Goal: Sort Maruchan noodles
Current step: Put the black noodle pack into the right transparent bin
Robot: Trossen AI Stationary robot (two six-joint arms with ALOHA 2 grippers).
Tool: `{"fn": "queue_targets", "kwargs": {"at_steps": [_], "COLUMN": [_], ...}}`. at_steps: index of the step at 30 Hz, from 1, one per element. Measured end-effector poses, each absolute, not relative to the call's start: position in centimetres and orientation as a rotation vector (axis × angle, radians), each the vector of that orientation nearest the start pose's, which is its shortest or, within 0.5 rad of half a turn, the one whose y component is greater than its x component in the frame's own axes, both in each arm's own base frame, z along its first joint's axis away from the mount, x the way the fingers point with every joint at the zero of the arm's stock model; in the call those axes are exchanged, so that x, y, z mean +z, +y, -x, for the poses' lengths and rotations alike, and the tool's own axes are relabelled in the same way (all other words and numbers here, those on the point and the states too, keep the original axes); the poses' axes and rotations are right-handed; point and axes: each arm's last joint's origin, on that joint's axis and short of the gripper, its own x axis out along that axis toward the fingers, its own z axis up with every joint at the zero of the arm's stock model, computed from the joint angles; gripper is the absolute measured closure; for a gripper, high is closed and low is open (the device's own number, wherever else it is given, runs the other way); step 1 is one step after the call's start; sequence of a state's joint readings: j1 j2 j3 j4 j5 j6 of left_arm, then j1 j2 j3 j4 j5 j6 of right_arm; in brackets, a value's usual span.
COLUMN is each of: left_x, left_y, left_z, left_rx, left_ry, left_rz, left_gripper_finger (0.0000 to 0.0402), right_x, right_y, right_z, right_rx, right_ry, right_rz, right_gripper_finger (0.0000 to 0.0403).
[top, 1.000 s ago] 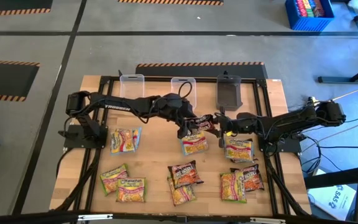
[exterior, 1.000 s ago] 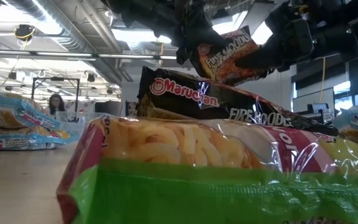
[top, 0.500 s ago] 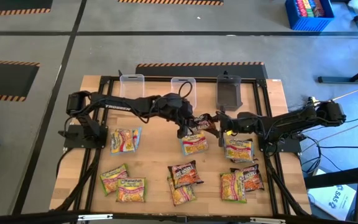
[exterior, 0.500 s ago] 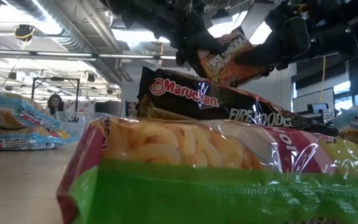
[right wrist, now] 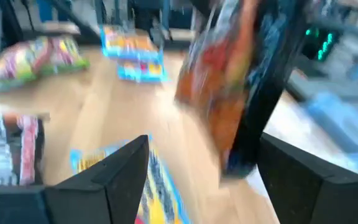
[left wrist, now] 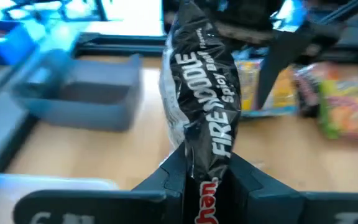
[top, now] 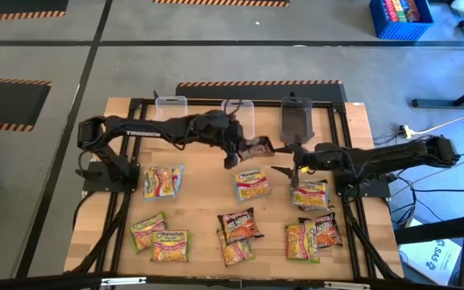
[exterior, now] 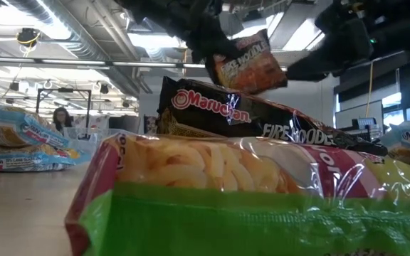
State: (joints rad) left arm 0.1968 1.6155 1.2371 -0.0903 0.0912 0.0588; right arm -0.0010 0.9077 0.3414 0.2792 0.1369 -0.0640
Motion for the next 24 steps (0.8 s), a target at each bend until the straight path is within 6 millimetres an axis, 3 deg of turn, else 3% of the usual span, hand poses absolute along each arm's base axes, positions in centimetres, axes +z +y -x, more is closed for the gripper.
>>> {"fn": "queue_targets", "kwargs": {"at_steps": [10,17,24], "left_x": [29.9,31.4,30.6], "left_y": [13.0,19.1,24.1], "left_z": [-35.1,-35.0,-36.3], "left_rx": [0.278,0.308,0.204], "left_ry": [0.517,0.712,0.895], "left_rz": [-0.286,-0.295,-0.155], "left_gripper_finger": [0.0353,0.0354,0.0357], "right_x": [19.4,19.0,18.9], "right_y": [-0.5,-0.7,-0.7], "right_z": [-18.2,-18.0,-18.0], "right_rx": [-0.172,-0.223,-0.222], "right_ry": [0.342,0.358,0.364], "right_rz": [0.089,0.104,0.105], "right_gripper_finger": [0.0132,0.0132,0.0132]}}
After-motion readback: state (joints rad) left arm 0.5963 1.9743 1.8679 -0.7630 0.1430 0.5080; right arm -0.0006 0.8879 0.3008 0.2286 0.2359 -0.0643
